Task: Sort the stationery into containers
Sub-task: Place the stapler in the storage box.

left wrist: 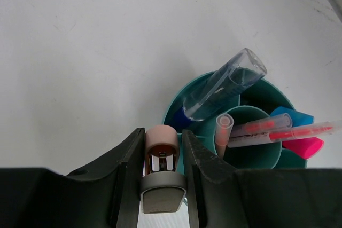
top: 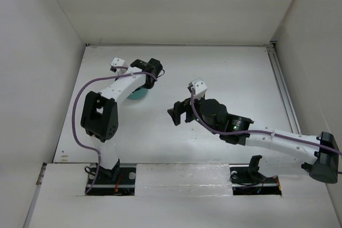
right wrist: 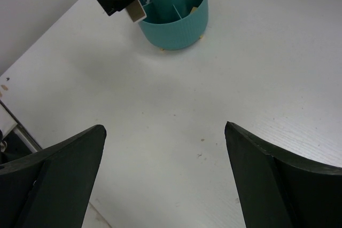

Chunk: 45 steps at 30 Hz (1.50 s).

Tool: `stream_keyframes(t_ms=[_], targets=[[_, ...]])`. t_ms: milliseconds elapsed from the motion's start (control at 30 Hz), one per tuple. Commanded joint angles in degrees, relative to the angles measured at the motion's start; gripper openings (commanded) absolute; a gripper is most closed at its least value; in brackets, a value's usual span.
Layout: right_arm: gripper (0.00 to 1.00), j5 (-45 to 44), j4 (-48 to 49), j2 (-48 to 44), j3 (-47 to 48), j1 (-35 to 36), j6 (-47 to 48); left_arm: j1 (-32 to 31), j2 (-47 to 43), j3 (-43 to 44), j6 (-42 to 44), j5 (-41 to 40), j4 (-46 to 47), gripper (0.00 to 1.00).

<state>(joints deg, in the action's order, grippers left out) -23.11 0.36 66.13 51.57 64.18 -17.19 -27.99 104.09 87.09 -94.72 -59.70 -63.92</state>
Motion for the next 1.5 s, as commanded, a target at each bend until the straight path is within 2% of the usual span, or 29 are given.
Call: stream_keyframes(t_ms=[0, 467, 833, 1467], targets=[[0.99, 0.61, 0.87, -0.21, 1.16, 0.15, 1.55, 0.13, -0.56, 1.07, -15.49, -14.04, -0.77, 0.0], [0.99, 1.14, 0.87, 1.98, 1.69, 0.15, 3.21, 0.13, 1.55, 1.59, -19.8, -16.15, -0.77, 0.0], [0.99, 1.14, 0.87, 4.35, 2.74, 0.15, 3.83, 0.13, 2.08, 3.53, -19.8, -17.2, -0.77, 0.0], [0.99, 2.72, 0.87, 3.31, 2.74, -0.9, 3.83, 0.13, 6.91, 7.22, -20.42, -17.73, -0.77, 0.0]])
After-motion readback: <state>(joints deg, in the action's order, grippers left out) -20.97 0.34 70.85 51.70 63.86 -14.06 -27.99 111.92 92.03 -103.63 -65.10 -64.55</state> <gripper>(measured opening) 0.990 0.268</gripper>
